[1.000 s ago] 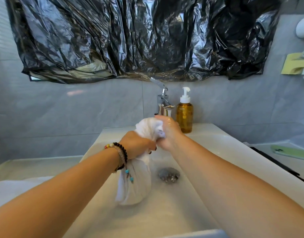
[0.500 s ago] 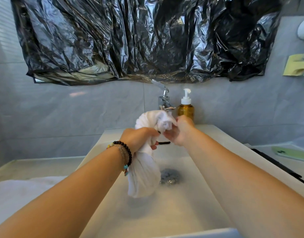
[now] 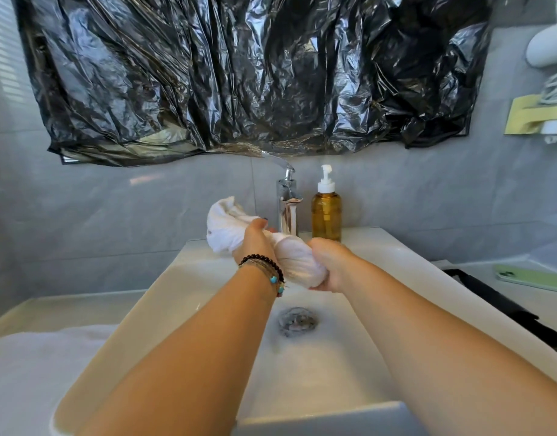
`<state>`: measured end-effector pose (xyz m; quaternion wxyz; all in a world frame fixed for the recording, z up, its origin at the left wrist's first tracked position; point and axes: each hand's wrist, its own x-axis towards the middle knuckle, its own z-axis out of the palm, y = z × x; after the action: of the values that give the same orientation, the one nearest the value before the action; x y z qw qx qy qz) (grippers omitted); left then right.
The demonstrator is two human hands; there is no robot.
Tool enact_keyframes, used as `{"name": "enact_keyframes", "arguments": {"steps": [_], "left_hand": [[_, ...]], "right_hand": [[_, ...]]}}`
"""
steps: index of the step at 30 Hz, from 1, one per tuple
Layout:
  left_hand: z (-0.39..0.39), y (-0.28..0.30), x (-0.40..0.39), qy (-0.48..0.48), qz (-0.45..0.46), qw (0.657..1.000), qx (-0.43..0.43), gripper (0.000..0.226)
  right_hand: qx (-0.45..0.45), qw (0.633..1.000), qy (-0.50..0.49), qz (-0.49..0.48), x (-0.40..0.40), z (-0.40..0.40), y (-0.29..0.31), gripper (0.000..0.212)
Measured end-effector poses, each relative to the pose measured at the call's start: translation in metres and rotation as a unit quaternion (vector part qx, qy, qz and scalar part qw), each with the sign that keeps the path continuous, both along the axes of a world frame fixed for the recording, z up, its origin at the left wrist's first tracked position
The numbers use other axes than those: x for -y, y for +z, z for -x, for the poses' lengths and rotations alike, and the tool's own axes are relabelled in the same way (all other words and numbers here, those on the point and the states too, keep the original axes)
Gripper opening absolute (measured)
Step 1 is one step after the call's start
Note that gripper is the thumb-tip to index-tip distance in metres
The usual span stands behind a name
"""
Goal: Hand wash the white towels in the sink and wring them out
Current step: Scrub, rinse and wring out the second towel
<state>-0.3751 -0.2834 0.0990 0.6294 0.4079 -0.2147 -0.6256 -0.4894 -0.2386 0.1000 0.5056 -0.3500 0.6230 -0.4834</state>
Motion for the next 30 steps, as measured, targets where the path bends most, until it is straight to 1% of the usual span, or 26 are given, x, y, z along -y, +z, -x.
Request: {"name": "enact_keyframes", "arguments": {"steps": [1,2,4,5,7,9,11,12,13,15,16,18,20,21,22,23,24,25,26,27,28,29,30], "left_hand": [[0.003,0.003,-0.011,-0.023,0.007,1.000,0.015,0.082],[0.005,0.005,-0.022,-0.050,0.012,0.998,0.035,0.067],[0.007,0.009,-0.040,-0.107,0.006,0.992,0.059,0.039],[0.007,0.012,-0.047,-0.138,0.006,0.988,0.064,0.031],[0.007,0.013,-0.050,-0.178,0.024,0.982,0.061,0.021],[0.010,0.013,-0.049,-0.188,0.033,0.980,0.051,0.016],[0.016,0.011,-0.043,-0.162,0.040,0.984,0.057,0.012],[0.020,0.009,-0.039,-0.138,0.042,0.987,0.065,0.015],[0.023,0.009,-0.036,-0.115,0.040,0.990,0.075,0.021],[0.027,0.008,-0.030,-0.069,0.038,0.993,0.087,0.031],[0.027,0.008,-0.028,-0.049,0.037,0.994,0.089,0.033],[0.022,0.012,-0.028,-0.044,0.036,0.996,0.072,0.045],[0.014,0.011,-0.021,-0.046,0.036,0.998,0.037,0.075],[0.010,0.007,-0.014,-0.040,0.035,0.998,0.037,0.091],[0.007,0.002,-0.003,-0.038,0.034,0.998,0.038,0.098],[0.003,-0.001,0.000,-0.027,0.031,0.998,0.045,0.099],[0.001,-0.002,0.001,-0.024,0.031,0.998,0.048,0.095],[-0.001,0.000,-0.004,-0.027,0.031,0.998,0.056,0.085],[-0.003,0.002,-0.009,-0.036,0.044,0.997,0.059,0.067],[-0.004,0.007,-0.013,-0.039,0.052,0.996,0.064,0.038],[-0.004,0.010,-0.016,-0.046,0.055,0.995,0.064,0.013],[-0.006,0.014,-0.017,-0.044,0.055,0.996,0.060,0.020],[-0.009,0.017,-0.017,-0.043,0.050,0.995,0.074,0.026]], "right_hand": [[-0.008,0.998,-0.046,0.041,0.001,-0.001,0.001,0.018],[0.001,0.995,-0.073,0.075,0.003,-0.001,0.003,0.023],[0.047,0.987,-0.091,0.125,0.005,-0.002,0.005,0.026],[0.062,0.983,-0.099,0.141,0.005,-0.002,0.007,0.021],[0.061,0.978,-0.105,0.172,0.004,0.000,0.010,0.007],[0.042,0.971,-0.115,0.206,0.004,0.003,0.010,0.008],[0.013,0.967,-0.132,0.219,0.005,0.008,0.007,0.004],[0.000,0.968,-0.140,0.210,0.006,0.010,0.005,0.004],[-0.005,0.971,-0.148,0.189,0.009,0.011,0.003,0.011],[0.024,0.985,-0.130,0.112,0.010,0.010,0.000,0.034],[0.043,0.991,-0.101,0.072,0.010,0.009,0.000,0.040],[0.060,0.997,-0.033,0.026,0.007,0.008,0.000,0.041],[0.054,0.998,0.005,0.024,0.007,0.008,0.000,0.037],[0.035,0.999,0.013,0.035,0.007,0.008,0.000,0.034],[0.015,0.999,0.016,0.046,0.008,0.007,-0.001,0.031],[-0.014,0.998,0.014,0.054,0.008,0.006,-0.002,0.029],[-0.056,0.997,0.013,0.055,0.008,0.007,-0.004,0.029],[-0.108,0.993,0.010,0.050,0.009,0.009,-0.007,0.031],[-0.152,0.987,0.003,0.045,0.008,0.012,-0.010,0.031],[-0.171,0.984,-0.013,0.043,0.007,0.014,-0.012,0.029],[-0.156,0.986,-0.028,0.043,0.007,0.017,-0.014,0.025],[-0.106,0.993,-0.042,0.041,0.008,0.019,-0.015,0.020],[-0.037,0.997,-0.058,0.040,0.010,0.020,-0.015,0.017]]}}
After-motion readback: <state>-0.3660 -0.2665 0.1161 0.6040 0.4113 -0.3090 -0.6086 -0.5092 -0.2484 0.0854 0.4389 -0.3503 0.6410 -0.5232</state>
